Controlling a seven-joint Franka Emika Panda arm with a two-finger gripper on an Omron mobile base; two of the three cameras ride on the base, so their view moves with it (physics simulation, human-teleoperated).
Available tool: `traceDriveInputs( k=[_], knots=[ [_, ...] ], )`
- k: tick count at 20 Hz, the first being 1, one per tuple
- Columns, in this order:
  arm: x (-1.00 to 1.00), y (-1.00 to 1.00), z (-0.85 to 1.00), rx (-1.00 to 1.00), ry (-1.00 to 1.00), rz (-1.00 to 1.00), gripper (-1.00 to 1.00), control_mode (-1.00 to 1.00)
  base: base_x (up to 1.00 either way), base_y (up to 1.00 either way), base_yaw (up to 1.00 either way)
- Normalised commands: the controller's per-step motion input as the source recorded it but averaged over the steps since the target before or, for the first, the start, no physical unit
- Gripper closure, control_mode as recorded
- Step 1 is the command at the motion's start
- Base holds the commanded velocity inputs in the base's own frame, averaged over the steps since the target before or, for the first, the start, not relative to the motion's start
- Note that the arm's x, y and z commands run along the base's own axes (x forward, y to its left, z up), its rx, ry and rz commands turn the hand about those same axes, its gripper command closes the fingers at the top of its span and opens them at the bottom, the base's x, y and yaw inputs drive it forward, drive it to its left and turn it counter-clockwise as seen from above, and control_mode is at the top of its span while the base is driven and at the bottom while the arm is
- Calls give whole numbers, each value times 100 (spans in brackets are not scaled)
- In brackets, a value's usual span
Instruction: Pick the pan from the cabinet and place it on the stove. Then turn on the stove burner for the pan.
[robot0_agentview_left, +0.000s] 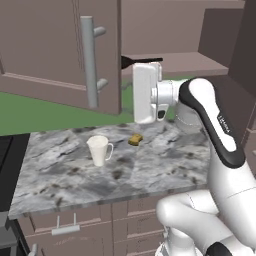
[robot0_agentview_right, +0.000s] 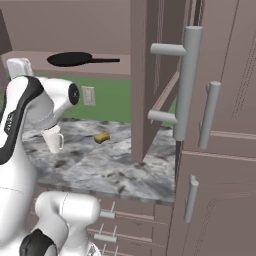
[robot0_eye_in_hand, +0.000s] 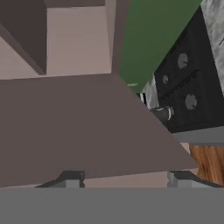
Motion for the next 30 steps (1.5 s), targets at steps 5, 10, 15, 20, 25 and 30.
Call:
traceDriveInputs(
  k=[5, 10, 15, 20, 25, 30],
  knots=[
    [-29, 76, 8, 0, 0, 16, -100, -100, 0, 0, 0],
    [-41, 95, 0, 0, 0, 15, -100, -100, 0, 0, 0],
    [-52, 100, 0, -2, 0, 15, -100, -100, 0, 0, 0],
    [-50, 100, 0, -1, 0, 14, -100, -100, 0, 0, 0],
    [-37, 100, -1, 0, 0, 13, -100, -100, 0, 0, 0],
    [-18, 100, -4, 0, 2, 11, -100, -100, 0, 0, 0]
  ],
)
